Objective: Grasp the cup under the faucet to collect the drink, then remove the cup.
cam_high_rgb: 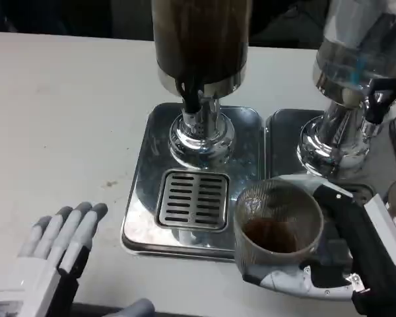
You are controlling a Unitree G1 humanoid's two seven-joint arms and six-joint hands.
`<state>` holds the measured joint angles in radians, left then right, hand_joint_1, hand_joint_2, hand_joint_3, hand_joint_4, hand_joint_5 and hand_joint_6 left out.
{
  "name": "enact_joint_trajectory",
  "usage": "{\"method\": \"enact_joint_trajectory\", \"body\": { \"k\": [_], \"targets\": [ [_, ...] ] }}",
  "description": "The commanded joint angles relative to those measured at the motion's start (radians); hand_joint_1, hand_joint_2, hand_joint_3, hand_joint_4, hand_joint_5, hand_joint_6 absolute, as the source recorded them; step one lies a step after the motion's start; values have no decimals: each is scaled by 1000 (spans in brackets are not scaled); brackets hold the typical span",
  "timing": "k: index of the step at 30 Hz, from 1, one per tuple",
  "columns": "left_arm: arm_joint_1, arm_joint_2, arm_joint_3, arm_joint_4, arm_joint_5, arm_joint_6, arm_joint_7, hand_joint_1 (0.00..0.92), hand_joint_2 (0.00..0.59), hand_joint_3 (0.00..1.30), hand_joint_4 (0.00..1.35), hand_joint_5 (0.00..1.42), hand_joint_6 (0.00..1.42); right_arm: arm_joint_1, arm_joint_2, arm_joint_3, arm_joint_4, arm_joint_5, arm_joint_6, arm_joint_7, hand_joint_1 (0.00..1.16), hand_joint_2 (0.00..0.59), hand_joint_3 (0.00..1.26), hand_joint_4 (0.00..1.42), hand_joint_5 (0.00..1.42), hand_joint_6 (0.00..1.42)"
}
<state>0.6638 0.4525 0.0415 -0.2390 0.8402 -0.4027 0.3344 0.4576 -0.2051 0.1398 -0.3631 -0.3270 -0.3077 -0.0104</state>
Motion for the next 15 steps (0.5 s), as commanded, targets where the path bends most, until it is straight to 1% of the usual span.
{"method": "enact_joint_trajectory", "body": {
  "k": [1, 15],
  "targets": [
    [14, -1, -20, -15, 22, 9, -6, 0, 113, 0, 0, 0, 0, 2, 12, -8, -41, 8, -39, -13, 914, 188, 825, 887, 1019, 1416],
    [9, -2, -24, -8, 13, 4, 5, 0, 115, 0, 0, 0, 0, 19, 28, -15, -54, 6, -29, -13, 913, 189, 825, 889, 1030, 1416]
  ]
}}
